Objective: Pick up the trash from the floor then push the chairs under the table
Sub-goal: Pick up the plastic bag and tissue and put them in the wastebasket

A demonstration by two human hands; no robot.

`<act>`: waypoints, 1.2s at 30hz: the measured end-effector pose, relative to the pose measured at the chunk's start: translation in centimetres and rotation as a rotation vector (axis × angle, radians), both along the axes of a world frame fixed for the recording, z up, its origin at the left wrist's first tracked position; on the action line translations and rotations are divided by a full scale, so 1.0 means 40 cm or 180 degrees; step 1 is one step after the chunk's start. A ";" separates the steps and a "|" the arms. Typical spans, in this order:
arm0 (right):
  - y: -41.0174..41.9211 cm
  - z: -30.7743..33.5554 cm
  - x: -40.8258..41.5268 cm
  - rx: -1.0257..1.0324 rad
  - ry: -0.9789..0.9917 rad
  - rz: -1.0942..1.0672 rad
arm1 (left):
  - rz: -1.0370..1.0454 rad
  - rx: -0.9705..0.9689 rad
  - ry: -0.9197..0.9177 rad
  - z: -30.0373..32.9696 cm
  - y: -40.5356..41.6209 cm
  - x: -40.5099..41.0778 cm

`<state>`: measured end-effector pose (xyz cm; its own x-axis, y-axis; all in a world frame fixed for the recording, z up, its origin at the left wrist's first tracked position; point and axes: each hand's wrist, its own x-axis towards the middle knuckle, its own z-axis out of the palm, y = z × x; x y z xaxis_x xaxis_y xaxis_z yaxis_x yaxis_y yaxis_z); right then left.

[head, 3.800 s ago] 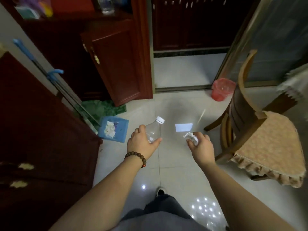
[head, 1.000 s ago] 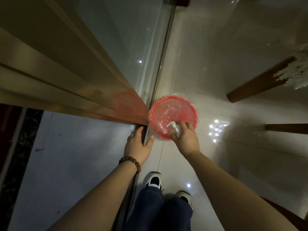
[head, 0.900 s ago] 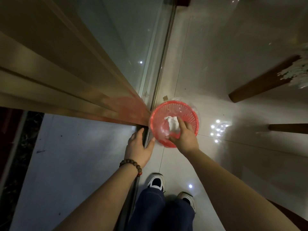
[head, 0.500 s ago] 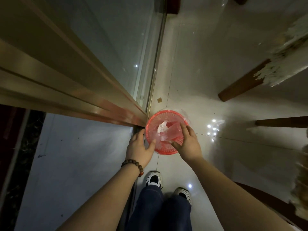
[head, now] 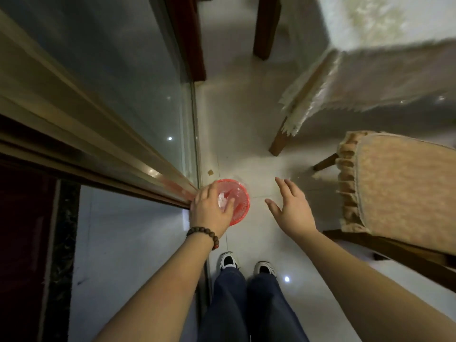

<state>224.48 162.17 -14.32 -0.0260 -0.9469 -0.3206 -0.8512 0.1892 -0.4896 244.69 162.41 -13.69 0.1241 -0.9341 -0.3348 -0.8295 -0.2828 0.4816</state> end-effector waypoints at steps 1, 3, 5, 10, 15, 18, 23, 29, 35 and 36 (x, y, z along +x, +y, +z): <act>0.023 0.041 -0.012 -0.0053 0.0051 -0.0058 | -0.0180 -0.0049 -0.0051 0.034 0.009 -0.014; 0.074 0.109 -0.043 -0.0156 0.0118 -0.0182 | -0.0556 -0.0151 -0.0115 0.084 0.028 -0.048; 0.134 0.155 -0.080 -0.0221 0.0199 -0.0364 | -0.0866 -0.0211 -0.0141 0.121 0.049 -0.092; 0.310 0.213 -0.189 -0.0179 0.0277 -0.1123 | -0.1779 -0.0040 -0.0196 0.166 0.115 -0.231; 0.510 0.225 -0.305 -0.0061 0.0226 -0.2179 | -0.2727 -0.0034 -0.0248 0.191 0.185 -0.408; 0.636 0.234 -0.378 0.0010 0.0236 -0.2652 | -0.3193 -0.0051 -0.0264 0.205 0.257 -0.529; 0.861 0.243 -0.517 -0.0132 0.0156 -0.3263 | -0.3787 -0.0128 -0.0465 0.216 0.431 -0.747; 1.190 0.245 -0.748 -0.0213 0.0138 -0.3832 | -0.4137 -0.0194 -0.0490 0.224 0.699 -1.037; 1.492 0.265 -0.959 -0.0274 0.0328 -0.4502 | -0.4521 -0.0463 -0.0448 0.248 0.918 -1.332; 1.527 0.267 -0.987 -0.0291 0.0338 -0.4597 | -0.4592 -0.0514 -0.0453 0.251 0.944 -1.378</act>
<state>185.01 223.25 -3.62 -0.9760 -0.0913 -0.1975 0.0188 0.8688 -0.4948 189.56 200.17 -3.65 -0.9119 -0.2988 -0.2814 -0.3824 0.8675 0.3181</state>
